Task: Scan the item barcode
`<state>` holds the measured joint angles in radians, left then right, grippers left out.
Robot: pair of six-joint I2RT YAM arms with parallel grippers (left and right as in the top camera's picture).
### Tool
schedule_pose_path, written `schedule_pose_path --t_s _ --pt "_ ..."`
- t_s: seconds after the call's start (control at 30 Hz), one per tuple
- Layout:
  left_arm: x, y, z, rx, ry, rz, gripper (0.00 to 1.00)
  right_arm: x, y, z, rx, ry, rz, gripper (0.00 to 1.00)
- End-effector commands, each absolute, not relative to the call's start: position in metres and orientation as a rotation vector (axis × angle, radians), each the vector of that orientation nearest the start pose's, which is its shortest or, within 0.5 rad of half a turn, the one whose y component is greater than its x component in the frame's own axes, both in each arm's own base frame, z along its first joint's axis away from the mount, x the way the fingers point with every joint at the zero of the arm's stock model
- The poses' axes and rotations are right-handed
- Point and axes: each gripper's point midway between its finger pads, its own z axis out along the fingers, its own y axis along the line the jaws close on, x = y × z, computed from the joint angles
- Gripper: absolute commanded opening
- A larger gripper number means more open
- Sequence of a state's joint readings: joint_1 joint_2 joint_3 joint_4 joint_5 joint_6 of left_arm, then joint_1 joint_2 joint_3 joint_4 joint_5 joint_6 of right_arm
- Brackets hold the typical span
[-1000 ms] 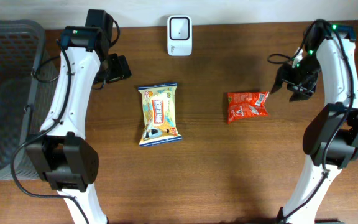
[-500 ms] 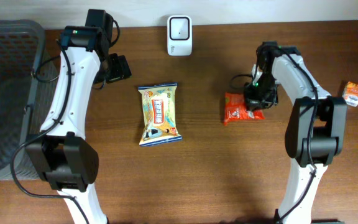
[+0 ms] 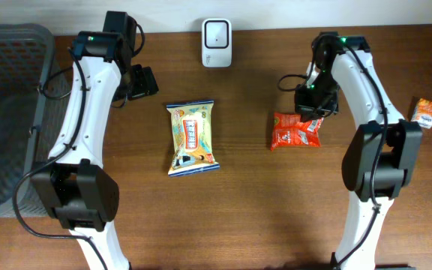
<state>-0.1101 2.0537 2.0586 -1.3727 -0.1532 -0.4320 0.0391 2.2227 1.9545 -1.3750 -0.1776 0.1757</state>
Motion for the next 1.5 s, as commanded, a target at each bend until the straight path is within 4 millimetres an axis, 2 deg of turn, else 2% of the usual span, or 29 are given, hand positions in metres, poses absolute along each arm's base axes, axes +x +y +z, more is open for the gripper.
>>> schedule_pose_path --t_s 0.0,0.03,0.07,0.17,0.3,0.4,0.5,0.57,0.67,0.8,0.83,0.9,0.93,1.0,1.1,1.2,1.3,1.33,1.47 --pt "0.437 -0.023 0.17 -0.5 2.86 0.129 0.99 0.407 0.067 0.053 0.144 3.222 0.304 0.04" --pt "0.436 -0.023 0.17 -0.5 2.86 0.128 0.99 0.403 0.067 0.041 0.159 3.232 0.273 0.04" --pt "0.436 -0.023 0.17 -0.5 2.86 0.128 0.99 0.397 0.054 0.025 0.243 3.247 0.128 0.04" --pt "0.437 -0.023 0.17 -0.5 2.86 0.129 0.99 0.383 0.028 0.003 0.332 3.252 -0.135 0.04" --pt "0.437 -0.023 0.17 -0.5 2.86 0.129 0.99 0.382 0.027 0.014 0.331 3.264 -0.149 0.04" --pt "0.437 -0.023 0.17 -0.5 2.86 0.129 0.99 0.378 0.032 0.035 0.338 3.305 -0.113 0.04" --pt "0.436 -0.023 0.17 -0.5 2.86 0.128 0.99 0.357 0.034 0.044 0.326 3.402 -0.102 0.11" --pt "0.437 -0.023 0.17 -0.5 2.86 0.129 0.99 0.347 0.032 0.041 0.288 3.442 -0.122 0.12" --pt "0.436 -0.023 0.17 -0.5 2.86 0.128 0.99 0.355 0.036 0.025 0.296 3.398 -0.077 0.12" --pt "0.436 -0.023 0.17 -0.5 2.86 0.128 0.99 0.374 0.072 0.001 0.284 3.307 0.234 0.1" --pt "0.436 -0.023 0.17 -0.5 2.86 0.128 0.99 0.38 0.084 -0.001 0.254 3.276 0.291 0.07" --pt "0.437 -0.023 0.17 -0.5 2.86 0.129 0.99 0.395 0.109 -0.001 0.169 3.203 0.37 0.07" --pt "0.437 -0.023 0.17 -0.5 2.86 0.129 0.99 0.405 0.123 0.0 0.113 3.156 0.402 0.09" --pt "0.437 -0.023 0.17 -0.5 2.86 0.129 0.99 0.419 0.136 0.007 -0.009 3.091 0.407 0.13" --pt "0.436 -0.023 0.17 -0.5 2.86 0.128 0.99 0.434 0.129 0.038 0.021 3.07 0.41 0.17" --pt "0.436 -0.023 0.17 -0.5 2.86 0.128 0.99 0.432 0.109 0.059 0.091 3.106 0.4 0.26" --pt "0.436 -0.023 0.17 -0.5 2.86 0.128 0.99 0.423 0.079 0.048 0.141 3.154 0.224 0.37" --pt "0.437 -0.023 0.17 -0.5 2.86 0.129 0.99 0.419 0.073 0.041 0.144 3.169 0.168 0.37" --pt "0.436 -0.023 0.17 -0.5 2.86 0.128 0.99 0.412 0.079 0.016 0.127 3.174 0.186 0.35"
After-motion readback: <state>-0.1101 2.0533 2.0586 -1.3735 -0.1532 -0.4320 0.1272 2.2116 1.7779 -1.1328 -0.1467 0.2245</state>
